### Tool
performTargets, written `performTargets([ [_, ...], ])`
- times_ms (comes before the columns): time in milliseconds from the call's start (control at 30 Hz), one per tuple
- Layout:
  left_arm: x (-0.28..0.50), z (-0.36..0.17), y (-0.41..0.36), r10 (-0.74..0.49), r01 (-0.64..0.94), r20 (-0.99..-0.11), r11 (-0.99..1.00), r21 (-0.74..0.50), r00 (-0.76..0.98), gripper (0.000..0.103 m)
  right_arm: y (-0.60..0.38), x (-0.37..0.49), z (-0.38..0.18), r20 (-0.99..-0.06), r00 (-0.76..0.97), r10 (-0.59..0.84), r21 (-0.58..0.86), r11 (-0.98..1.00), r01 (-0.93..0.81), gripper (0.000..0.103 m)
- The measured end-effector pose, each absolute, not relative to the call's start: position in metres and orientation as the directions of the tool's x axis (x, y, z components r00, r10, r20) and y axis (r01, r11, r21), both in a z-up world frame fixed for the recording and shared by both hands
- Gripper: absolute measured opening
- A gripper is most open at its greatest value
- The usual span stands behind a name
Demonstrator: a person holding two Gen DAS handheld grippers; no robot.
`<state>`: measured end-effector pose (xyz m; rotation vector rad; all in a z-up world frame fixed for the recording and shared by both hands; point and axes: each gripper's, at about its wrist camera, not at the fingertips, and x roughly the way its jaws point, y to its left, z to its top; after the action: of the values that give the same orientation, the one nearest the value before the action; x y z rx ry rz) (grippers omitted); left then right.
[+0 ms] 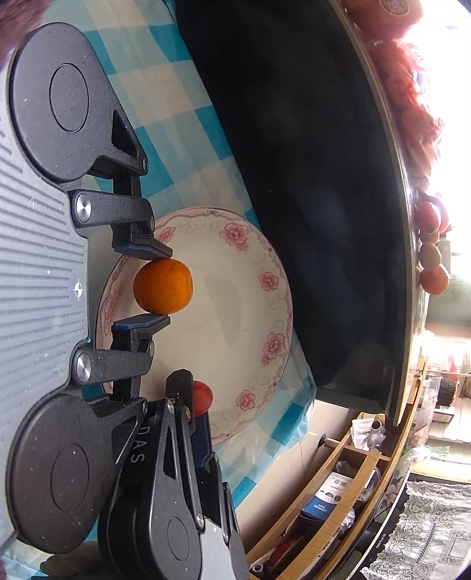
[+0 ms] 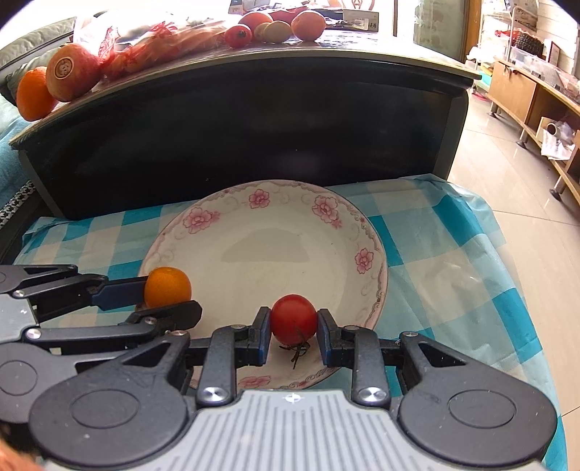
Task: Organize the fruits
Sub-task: 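Carry the mandarin and cherry tomato in both grippers over the white floral bowl, then open the left gripper to drop the mandarin while the right gripper drops the tomato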
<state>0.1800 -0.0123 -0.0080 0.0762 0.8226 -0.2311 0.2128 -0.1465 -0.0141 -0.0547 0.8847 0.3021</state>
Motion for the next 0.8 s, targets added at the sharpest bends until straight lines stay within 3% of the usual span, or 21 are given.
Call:
performTargets([
  [567,0.1814,-0.0101,-0.0163,-0.156,0.234,-0.732,0.972,0.005,0.664,0.041,-0.1427,0.2122,-0.0151,-0.764,0.613,0.201,0.027,0.96,-0.28,0.032],
  [800,0.1793,-0.0051,-0.0143,-0.155,0.226,-0.725,0.974,0.0,0.67,0.047,-0.1437,0.2091,-0.0084,-0.758,0.625,0.189,0.016,0.962,-0.271,0.032],
])
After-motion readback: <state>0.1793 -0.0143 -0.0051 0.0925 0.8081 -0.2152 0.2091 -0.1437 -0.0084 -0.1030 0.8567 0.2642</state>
